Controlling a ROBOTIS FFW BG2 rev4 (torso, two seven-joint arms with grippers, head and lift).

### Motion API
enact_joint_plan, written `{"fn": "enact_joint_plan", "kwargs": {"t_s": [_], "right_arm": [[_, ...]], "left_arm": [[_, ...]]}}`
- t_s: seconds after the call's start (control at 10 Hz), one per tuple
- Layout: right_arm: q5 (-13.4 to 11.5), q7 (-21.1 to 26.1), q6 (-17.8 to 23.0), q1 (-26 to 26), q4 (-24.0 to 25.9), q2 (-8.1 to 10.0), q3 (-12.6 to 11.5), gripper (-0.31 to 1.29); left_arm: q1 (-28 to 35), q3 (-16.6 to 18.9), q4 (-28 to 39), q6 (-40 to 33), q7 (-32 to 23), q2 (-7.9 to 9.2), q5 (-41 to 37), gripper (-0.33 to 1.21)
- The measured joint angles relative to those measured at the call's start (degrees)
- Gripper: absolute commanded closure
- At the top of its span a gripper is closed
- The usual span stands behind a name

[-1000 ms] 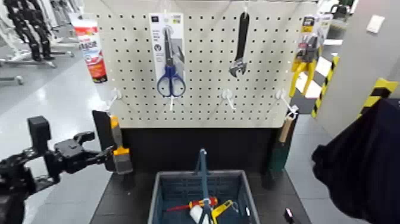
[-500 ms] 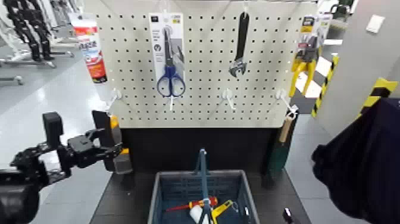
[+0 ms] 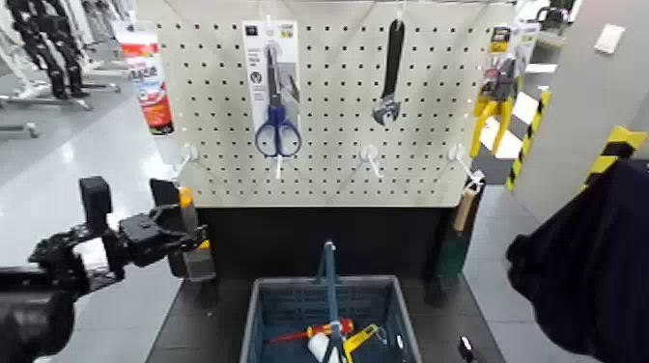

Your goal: Put the yellow paint brush into the crate.

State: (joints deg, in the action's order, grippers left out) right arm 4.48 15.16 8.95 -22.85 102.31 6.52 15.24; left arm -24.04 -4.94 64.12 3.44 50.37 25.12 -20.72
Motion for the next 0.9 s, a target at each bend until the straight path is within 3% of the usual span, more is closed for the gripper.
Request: {"fn": "enact_joint_plan", "kwargs": {"t_s": [0.2,0.3,0.5,0.9], "right_arm": [[0.0,-0.04,0.15,0.0,-0.08,-0.01,0.05,0.14],[0.0,-0.01,0.18,0.0,-0.09,-0.01,0.05,0.14],[0.0,0.03,0.18,0.0,-0.1,-0.02,0.02,0.14],[0.0,0.03,0.05,-0.08,-0.1,-0.01,0.05,0.14]], "left_arm": [[-0.12,-0.1,-0.19,-0.05,-0.18,-0.17,0.04,1.02],[-0.11,-0.13,-0.2,0.06,-0.38,-0.23,0.1,1.12],[0.21,0.16,0.04,0.02,-1.12,-0.25,0.05,1.19],[0.92,0.51,0.98,0.08,-1.77,-0.42,0.21,1.2]]}}
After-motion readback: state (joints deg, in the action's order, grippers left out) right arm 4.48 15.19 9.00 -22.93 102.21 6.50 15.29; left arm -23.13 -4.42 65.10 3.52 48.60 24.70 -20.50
